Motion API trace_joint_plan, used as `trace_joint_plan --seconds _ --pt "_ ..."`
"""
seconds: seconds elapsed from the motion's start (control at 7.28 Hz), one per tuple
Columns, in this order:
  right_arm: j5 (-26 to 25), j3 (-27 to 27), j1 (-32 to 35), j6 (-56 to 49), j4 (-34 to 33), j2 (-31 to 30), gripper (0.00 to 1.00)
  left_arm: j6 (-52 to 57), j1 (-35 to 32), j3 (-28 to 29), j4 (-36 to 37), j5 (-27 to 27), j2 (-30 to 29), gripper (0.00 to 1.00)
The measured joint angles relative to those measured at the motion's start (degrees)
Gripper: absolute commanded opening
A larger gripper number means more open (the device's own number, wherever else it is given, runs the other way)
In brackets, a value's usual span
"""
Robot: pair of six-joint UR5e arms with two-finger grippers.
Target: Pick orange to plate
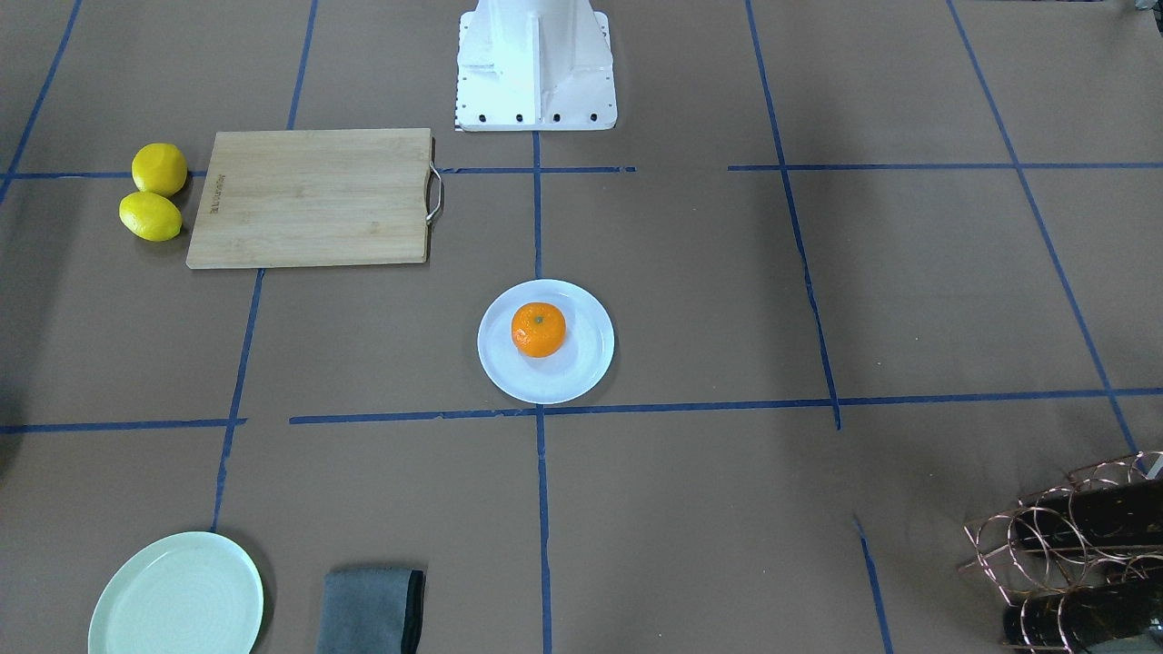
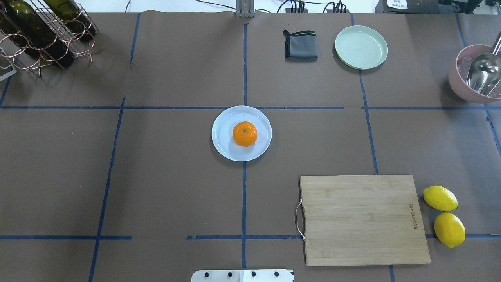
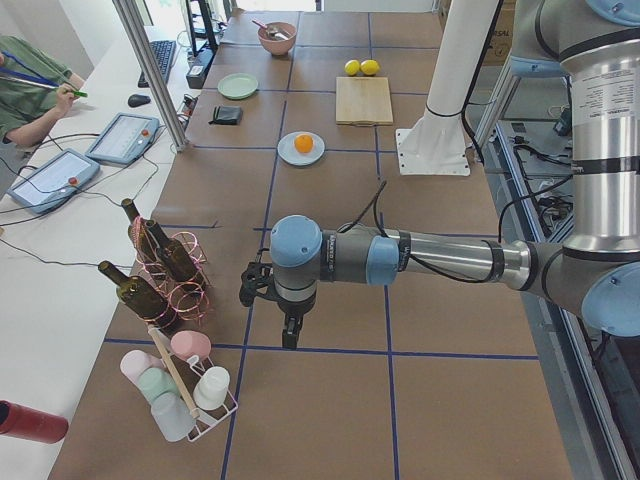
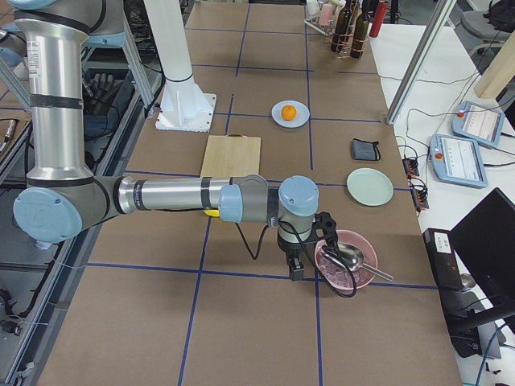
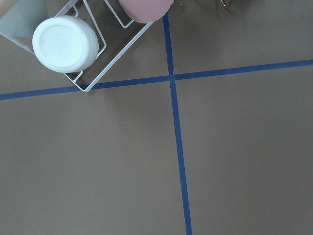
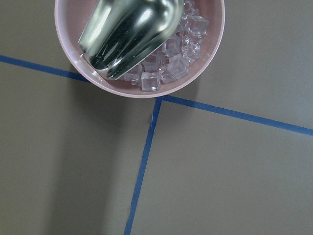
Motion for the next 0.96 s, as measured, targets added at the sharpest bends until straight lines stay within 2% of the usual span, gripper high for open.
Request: trace_joint_plan --seconds 0.96 --pt "0.01 0.07 -0.01 -0.17 0.16 -1.26 1.0 0.0 0.0 0.14 0.03 0.01 0.48 1.0"
